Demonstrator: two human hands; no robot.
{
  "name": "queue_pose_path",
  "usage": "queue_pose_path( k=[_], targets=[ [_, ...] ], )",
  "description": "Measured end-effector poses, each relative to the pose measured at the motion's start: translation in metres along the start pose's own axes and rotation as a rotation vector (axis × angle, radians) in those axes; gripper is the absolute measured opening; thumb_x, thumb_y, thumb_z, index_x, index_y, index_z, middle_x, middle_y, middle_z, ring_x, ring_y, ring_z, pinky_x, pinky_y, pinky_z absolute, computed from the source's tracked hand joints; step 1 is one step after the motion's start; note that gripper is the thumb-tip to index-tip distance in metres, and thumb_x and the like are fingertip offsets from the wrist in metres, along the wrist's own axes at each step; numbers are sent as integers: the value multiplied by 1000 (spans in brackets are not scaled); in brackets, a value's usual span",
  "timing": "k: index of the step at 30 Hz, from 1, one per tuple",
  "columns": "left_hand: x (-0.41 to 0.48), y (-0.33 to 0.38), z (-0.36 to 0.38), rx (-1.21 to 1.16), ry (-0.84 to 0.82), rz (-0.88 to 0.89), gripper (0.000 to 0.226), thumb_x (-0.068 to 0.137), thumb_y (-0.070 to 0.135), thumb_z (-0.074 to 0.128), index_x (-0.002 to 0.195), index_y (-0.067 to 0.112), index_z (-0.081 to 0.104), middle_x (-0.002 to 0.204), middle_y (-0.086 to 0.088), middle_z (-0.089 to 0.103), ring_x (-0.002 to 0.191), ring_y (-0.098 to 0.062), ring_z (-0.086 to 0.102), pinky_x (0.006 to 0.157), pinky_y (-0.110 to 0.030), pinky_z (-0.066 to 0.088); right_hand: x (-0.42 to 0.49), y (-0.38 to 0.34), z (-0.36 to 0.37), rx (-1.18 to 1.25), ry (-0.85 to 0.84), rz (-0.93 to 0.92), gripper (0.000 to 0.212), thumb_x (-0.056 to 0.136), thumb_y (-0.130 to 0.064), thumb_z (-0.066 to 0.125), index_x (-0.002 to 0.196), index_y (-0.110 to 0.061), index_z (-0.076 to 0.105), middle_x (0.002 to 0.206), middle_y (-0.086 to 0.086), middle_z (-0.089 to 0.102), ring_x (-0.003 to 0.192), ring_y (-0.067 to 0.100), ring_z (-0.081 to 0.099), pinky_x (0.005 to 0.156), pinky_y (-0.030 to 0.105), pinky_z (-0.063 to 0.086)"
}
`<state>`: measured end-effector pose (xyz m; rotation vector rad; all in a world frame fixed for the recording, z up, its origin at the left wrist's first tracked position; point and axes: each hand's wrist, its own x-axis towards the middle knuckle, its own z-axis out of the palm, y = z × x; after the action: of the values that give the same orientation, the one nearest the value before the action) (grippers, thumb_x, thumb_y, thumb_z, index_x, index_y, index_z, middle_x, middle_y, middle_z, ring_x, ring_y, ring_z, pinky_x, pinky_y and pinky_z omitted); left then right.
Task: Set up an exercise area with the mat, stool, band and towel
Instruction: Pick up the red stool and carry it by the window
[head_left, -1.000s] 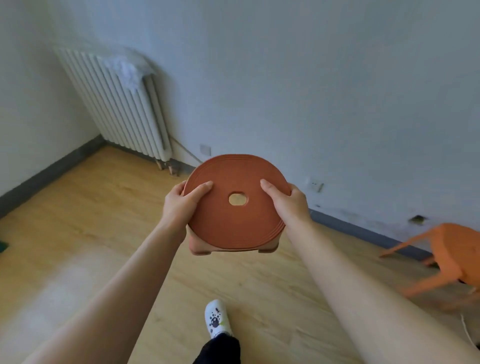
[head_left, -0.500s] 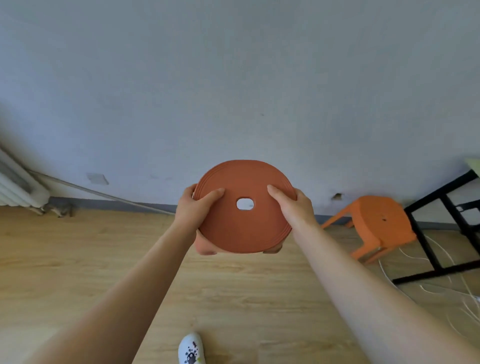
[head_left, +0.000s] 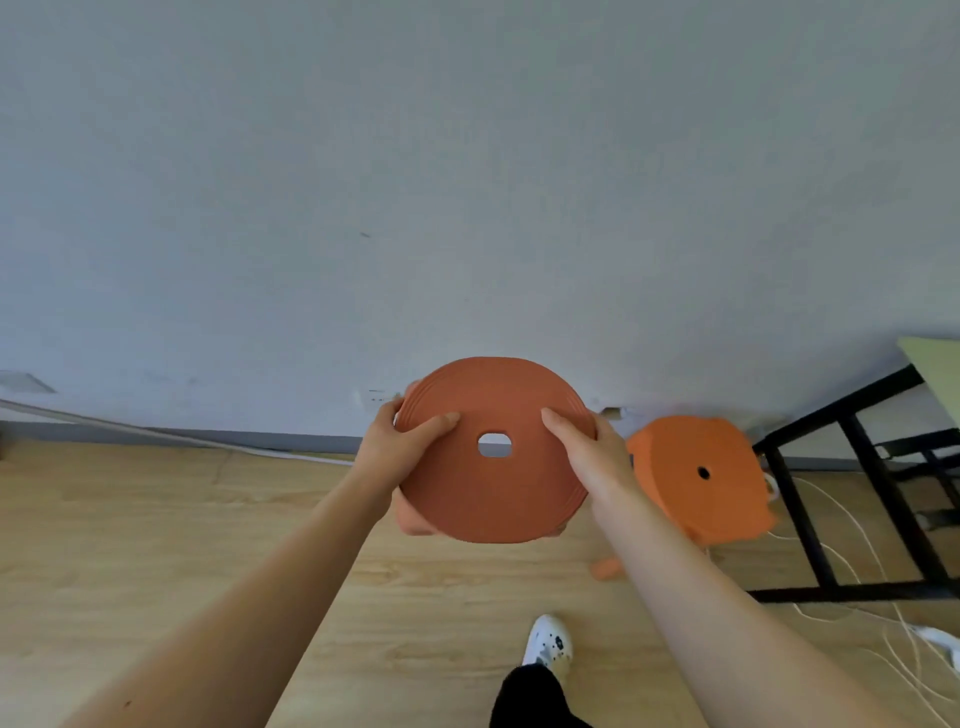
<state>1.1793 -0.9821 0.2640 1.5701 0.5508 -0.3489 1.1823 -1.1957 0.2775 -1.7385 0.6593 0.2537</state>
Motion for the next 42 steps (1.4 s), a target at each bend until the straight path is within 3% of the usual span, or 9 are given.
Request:
queue_pose_path(
  k=[6, 11, 18, 27, 30, 32, 35, 40, 42],
  targets=[
    [71, -31, 98, -36, 48, -158, 105, 43, 55, 84, 136, 26, 44, 120, 2, 60, 104, -17, 61, 93, -41, 51, 117, 41, -53, -56, -106, 74, 62, 84, -50, 68, 138, -27, 50, 127, -6, 61, 112, 15, 59, 96, 34, 49],
    [132, -84, 135, -52, 75, -236, 106, 38, 54, 86, 134, 28, 47, 115, 4, 64, 99, -14, 64, 83, -34, 54, 187, 101, -51, -63, -144, 138, 52, 83, -51, 68, 130, -33, 56, 121, -11, 65, 107, 11, 62, 98, 37, 49],
    [230, -202, 177, -63, 46, -357, 105, 49, 42, 88, 140, 25, 39, 120, 2, 60, 100, -12, 61, 75, -26, 51, 290, 223, -25, -76, -116, 331, 97, 48, -73, 69, 136, -36, 52, 127, -10, 63, 113, 13, 62, 101, 42, 49],
    [331, -337, 208, -3, 37, -410, 97, 64, 31, 88, 144, 22, 33, 126, 0, 56, 105, -16, 59, 85, -32, 52, 388, 351, 9, -70, -104, 440, 88, 48, -76, 66, 128, -39, 57, 126, -13, 62, 113, 15, 61, 100, 44, 49],
    [352, -364, 215, 16, 45, -404, 94, 68, 27, 85, 145, 22, 32, 127, -1, 53, 104, -16, 58, 76, -26, 50, 411, 383, 17, -78, -95, 445, 77, 48, -76, 66, 116, -41, 61, 121, -13, 65, 111, 16, 62, 100, 45, 49],
    [363, -380, 220, 19, 47, -413, 92, 68, 27, 85, 144, 23, 32, 127, -1, 52, 101, -15, 57, 71, -24, 49, 424, 399, 22, -94, -84, 440, 70, 60, -71, 67, 121, -38, 60, 122, -12, 64, 112, 16, 61, 102, 44, 48],
    [376, -400, 223, 28, 46, -429, 93, 68, 30, 85, 144, 24, 33, 129, -1, 52, 104, -16, 57, 78, -28, 50, 437, 421, 28, -121, -88, 446, 52, 76, -61, 66, 122, -39, 59, 122, -11, 63, 113, 17, 60, 102, 45, 47],
    [388, -421, 227, 39, 10, -452, 96, 65, 37, 86, 145, 26, 33, 131, 0, 53, 110, -18, 57, 91, -37, 52, 446, 436, 29, -146, -81, 484, 57, 72, -65, 65, 122, -39, 57, 122, -11, 61, 114, 18, 59, 102, 45, 46],
    [391, -427, 229, 54, 1, -460, 97, 65, 38, 85, 146, 26, 32, 133, 0, 52, 111, -19, 57, 92, -37, 52, 449, 440, 30, -157, -84, 491, 76, 60, -71, 64, 127, -37, 56, 124, -12, 61, 114, 18, 59, 103, 45, 46]
  ],
)
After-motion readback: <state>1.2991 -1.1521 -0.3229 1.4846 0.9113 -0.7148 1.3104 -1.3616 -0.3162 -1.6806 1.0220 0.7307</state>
